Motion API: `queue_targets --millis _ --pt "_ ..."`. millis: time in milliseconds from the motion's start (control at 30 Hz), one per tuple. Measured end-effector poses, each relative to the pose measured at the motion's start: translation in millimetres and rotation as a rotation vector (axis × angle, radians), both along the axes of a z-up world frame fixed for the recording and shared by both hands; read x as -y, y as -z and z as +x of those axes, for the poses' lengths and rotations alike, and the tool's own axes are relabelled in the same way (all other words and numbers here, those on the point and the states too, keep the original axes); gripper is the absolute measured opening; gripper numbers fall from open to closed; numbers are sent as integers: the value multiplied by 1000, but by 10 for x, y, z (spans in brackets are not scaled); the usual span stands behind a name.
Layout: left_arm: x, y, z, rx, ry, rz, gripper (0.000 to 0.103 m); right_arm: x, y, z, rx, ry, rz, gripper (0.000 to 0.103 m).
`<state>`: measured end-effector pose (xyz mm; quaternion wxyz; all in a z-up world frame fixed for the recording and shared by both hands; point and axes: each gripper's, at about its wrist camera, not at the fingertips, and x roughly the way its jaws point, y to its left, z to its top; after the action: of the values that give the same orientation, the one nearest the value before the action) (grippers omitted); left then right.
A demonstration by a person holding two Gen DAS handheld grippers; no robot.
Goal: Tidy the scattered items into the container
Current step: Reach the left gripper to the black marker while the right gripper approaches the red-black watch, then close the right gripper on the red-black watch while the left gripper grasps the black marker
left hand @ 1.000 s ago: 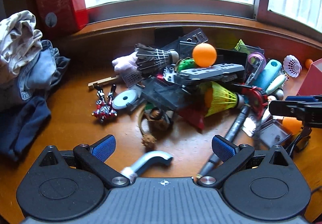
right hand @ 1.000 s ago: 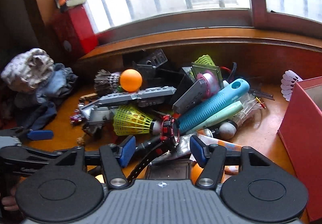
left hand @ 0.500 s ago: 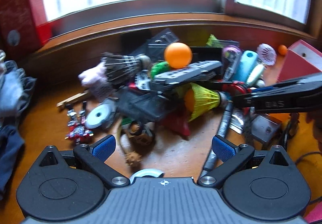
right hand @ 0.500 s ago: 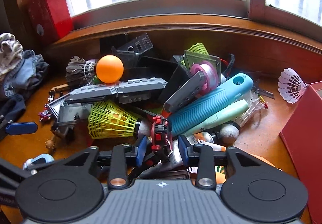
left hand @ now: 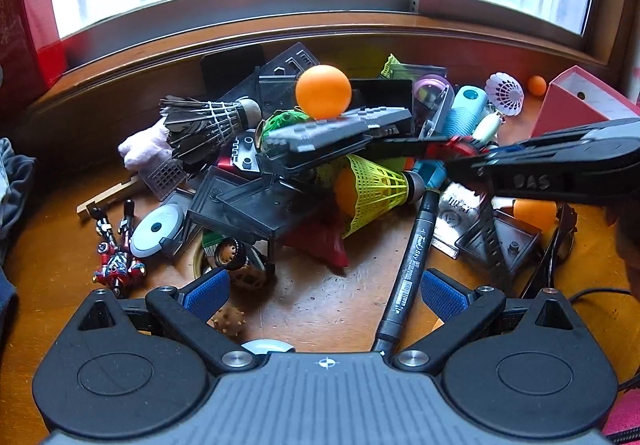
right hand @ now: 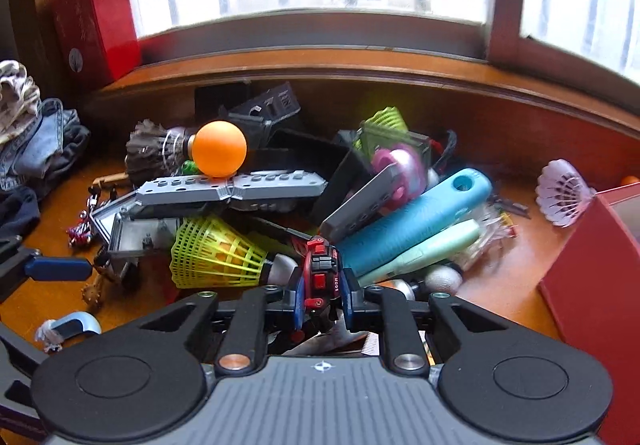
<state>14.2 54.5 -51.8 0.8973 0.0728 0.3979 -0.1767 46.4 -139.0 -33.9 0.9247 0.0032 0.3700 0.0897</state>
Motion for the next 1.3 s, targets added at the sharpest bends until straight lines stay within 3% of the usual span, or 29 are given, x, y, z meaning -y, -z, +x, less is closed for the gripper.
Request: queue_targets --millis 367,533,633,667,700,800,900,1000,1167,1233,1267,1300 --pt "46 -14 -32 4 -16 35 103 195 -190 -179 80 80 -27 20" --pt "73 -37 3 -13 -3 11 101 261 -227 -265 86 82 -13 20" --pt "205 -53 18 -6 56 23 93 304 -247 -346 90 89 4 20" --pt "264 -53 17 3 74 35 85 334 -260 -378 95 91 20 20" --pt "326 -46 18 10 92 45 71 365 -274 -409 101 93 36 20" --pt "483 4 69 -12 125 62 49 474 -311 -484 118 99 80 20" --pt "587 64 121 -47 137 62 42 586 -321 -515 117 104 117 20" --pt "631 94 157 -65 132 50 42 708 -326 -541 121 104 176 20" --pt "675 93 221 -70 113 43 42 842 -330 -546 126 115 192 20" --pt "687 95 235 -66 106 36 35 900 -329 -538 128 117 203 20" --pt "690 94 240 -64 101 32 23 921 -326 -531 128 118 204 20" --pt "692 93 245 -61 96 28 22 940 -322 -521 127 119 206 20"
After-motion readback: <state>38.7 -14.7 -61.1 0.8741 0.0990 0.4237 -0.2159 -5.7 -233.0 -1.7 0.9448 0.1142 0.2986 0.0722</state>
